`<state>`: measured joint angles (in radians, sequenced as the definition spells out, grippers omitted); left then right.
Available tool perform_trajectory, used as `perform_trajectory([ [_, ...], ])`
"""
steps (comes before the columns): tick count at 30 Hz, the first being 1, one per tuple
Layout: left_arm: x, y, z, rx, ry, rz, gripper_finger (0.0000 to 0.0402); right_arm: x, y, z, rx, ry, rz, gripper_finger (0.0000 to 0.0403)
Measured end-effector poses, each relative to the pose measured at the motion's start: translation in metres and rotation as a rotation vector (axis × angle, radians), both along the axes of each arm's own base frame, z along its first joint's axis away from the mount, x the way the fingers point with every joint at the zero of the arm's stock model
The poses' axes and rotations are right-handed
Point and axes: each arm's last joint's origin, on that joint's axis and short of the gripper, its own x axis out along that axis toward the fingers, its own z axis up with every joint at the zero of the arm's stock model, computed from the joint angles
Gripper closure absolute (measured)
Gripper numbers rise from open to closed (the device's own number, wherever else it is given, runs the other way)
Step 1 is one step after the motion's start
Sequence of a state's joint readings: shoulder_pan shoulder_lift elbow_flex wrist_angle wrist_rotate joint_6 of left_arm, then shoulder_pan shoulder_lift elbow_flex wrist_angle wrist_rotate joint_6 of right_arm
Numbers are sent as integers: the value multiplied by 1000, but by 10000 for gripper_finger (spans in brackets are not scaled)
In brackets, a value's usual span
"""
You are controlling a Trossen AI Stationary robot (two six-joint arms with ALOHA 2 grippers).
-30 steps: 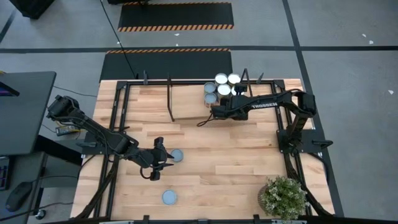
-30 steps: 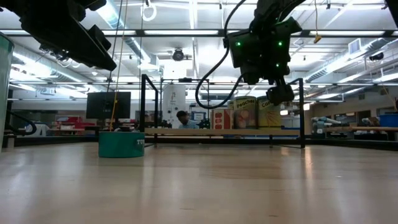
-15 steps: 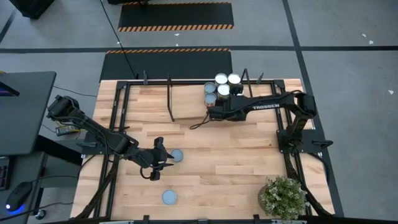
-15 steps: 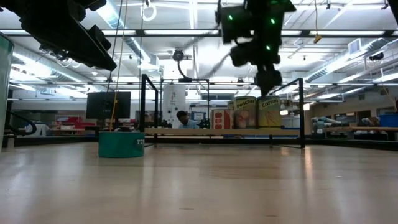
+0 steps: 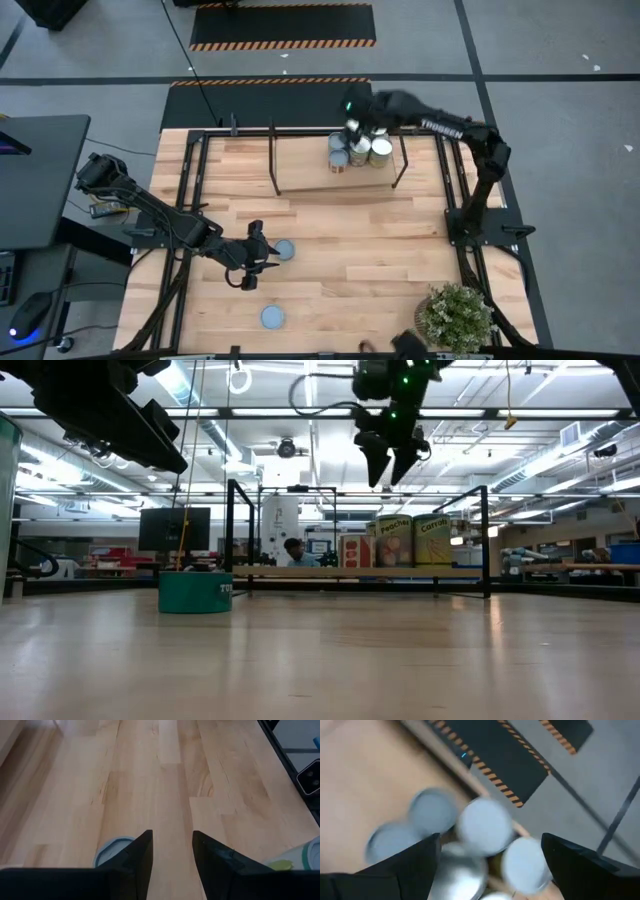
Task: Pick and place cans onto a shelf
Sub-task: Adjust the canned goods on the shelf
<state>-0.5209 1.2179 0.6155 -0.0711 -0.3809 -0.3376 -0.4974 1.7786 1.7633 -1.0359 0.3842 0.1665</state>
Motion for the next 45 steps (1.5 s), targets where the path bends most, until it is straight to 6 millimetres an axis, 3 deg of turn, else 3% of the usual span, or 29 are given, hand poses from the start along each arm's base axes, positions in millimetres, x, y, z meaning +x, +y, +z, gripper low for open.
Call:
perform_trajectory([
  [5, 0, 0, 0, 8, 0, -5, 257, -19, -42, 3, 28, -124, -139, 53],
  [12, 0, 0, 0, 9, 0, -6, 257, -28, -68, 9, 31, -273, -155, 53],
  [24, 0, 0, 0, 28, 4, -27, 257, -19, -106, -35, 156, -261, -210, 53],
  [34, -1, 0, -1, 29, 9, -31, 257, -9, -117, -53, 274, -140, -243, 53],
  [45, -1, 0, -1, 28, 9, -30, 257, -18, -109, -55, 345, -48, -267, 53],
])
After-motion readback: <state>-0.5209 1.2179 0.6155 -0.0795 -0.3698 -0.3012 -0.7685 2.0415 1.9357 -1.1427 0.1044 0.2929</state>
